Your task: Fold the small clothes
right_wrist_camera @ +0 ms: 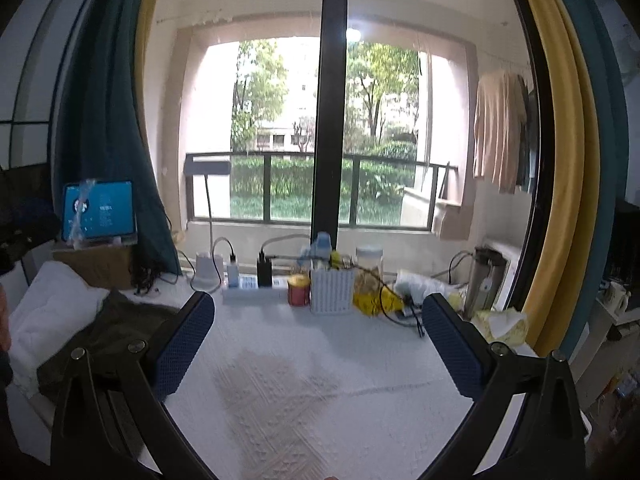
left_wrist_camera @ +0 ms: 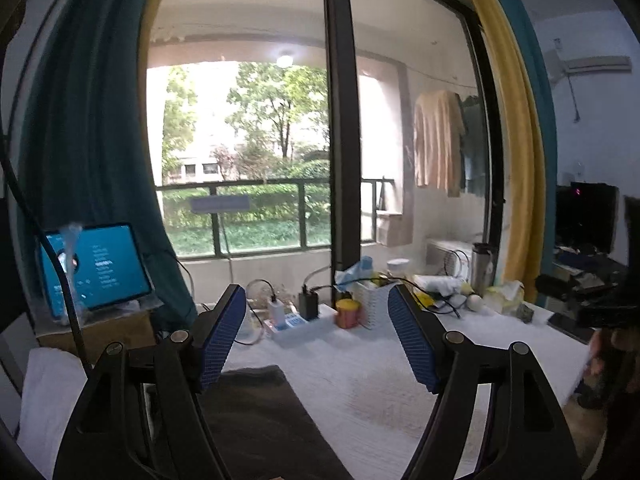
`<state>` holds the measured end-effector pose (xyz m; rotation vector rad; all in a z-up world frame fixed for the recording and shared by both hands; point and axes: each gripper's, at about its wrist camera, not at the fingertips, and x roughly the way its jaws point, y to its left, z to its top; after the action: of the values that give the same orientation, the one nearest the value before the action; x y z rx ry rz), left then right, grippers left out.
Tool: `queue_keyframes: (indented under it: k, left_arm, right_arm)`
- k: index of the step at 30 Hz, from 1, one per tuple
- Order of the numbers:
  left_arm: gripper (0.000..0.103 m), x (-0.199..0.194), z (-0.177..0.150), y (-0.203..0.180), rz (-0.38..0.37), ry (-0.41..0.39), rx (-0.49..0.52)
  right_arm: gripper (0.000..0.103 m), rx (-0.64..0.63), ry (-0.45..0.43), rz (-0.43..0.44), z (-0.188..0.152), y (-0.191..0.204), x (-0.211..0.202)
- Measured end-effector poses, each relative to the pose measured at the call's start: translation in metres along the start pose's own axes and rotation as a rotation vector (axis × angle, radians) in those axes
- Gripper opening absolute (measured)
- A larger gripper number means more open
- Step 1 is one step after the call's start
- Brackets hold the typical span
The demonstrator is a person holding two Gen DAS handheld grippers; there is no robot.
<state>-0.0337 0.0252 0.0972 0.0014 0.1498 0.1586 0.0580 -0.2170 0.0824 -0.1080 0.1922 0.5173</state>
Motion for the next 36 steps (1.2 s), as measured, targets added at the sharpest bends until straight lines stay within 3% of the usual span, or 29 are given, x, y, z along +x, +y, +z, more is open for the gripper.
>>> queue_keyframes:
  k: [5,12,26,36]
  left_arm:
    - [0.076,-0.013,0.002,0.008,0.012,-0.041,-0.007]
    - [0.076,-0.019,-0.003,0.026,0.012,-0.023,-0.059]
    - [0.076,-0.017,-0.019,0.055,0.07,0.01,-0.102]
    - [0.076,-0.014,-0.02,0.055,0.037,0.027,-0.1]
  right_arm:
    - [0.103,0.007,-0.067,-0.007,0.011,0.01,-0.02]
    - [0.103,0.01,-0.099,-0.015,0.017,0.02,-0.029]
    - [0.103,-0.038,-0.041,0.022,0.009,0.041,-0.003]
    - [0.103,-0.047,-0.027,0.031,0.009,0.041,0.002]
